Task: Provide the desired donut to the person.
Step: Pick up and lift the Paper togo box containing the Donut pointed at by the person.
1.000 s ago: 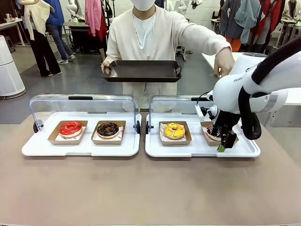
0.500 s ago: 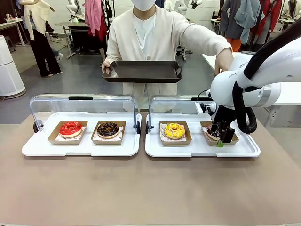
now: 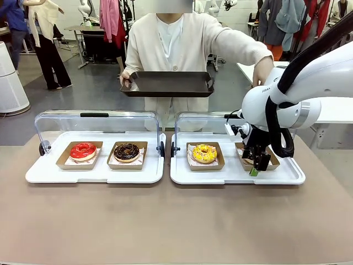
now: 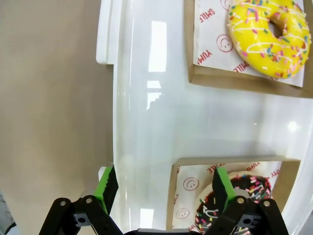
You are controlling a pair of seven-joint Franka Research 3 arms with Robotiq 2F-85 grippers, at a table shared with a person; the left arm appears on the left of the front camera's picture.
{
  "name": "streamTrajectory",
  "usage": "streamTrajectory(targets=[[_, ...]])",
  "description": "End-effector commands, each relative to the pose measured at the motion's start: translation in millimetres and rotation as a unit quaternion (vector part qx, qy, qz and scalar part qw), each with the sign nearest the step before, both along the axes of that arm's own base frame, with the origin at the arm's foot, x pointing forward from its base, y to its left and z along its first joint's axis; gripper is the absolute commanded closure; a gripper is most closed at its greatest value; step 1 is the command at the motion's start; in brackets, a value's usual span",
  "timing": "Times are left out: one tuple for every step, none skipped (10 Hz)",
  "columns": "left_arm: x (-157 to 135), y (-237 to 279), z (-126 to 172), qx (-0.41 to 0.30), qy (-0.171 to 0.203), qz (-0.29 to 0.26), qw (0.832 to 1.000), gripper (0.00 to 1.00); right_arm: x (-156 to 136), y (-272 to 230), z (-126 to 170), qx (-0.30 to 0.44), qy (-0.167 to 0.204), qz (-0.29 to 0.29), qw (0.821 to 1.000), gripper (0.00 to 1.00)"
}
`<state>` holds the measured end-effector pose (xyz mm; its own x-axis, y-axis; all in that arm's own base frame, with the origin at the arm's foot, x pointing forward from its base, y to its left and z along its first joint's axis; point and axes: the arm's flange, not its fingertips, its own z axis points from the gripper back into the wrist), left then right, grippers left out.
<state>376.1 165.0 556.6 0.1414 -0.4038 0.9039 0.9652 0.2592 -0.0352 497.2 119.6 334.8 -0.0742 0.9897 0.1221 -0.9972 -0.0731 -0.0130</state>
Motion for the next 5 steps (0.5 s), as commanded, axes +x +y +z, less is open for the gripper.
streamTrajectory(targets=[[0.0,0.5,0.7,-0.001,-0.006,0.003,1.0,0.0,7.1,-2.9,-3.3,0.011,0.003,0.006,1.0,0.0],[0.0,0.5,0.7,-0.001,-0.006,0.003,1.0,0.0,8.3,-4.1,-5.7,0.011,0.003,0.003,1.0,0.0],[0.0,0.5,0.7,-0.001,-0.006,0.003,1.0,0.0,8.5,-5.0,-8.0,0.012,0.003,0.002,1.0,0.0],[0.0,0.5,0.7,-0.001,-0.006,0.003,1.0,0.0,8.3,-5.4,-9.6,0.012,0.002,0.003,1.0,0.0],[0.0,0.5,0.7,-0.001,-0.006,0.003,1.0,0.0,7.9,-5.6,-10.5,0.009,0.002,0.004,1.0,0.0]])
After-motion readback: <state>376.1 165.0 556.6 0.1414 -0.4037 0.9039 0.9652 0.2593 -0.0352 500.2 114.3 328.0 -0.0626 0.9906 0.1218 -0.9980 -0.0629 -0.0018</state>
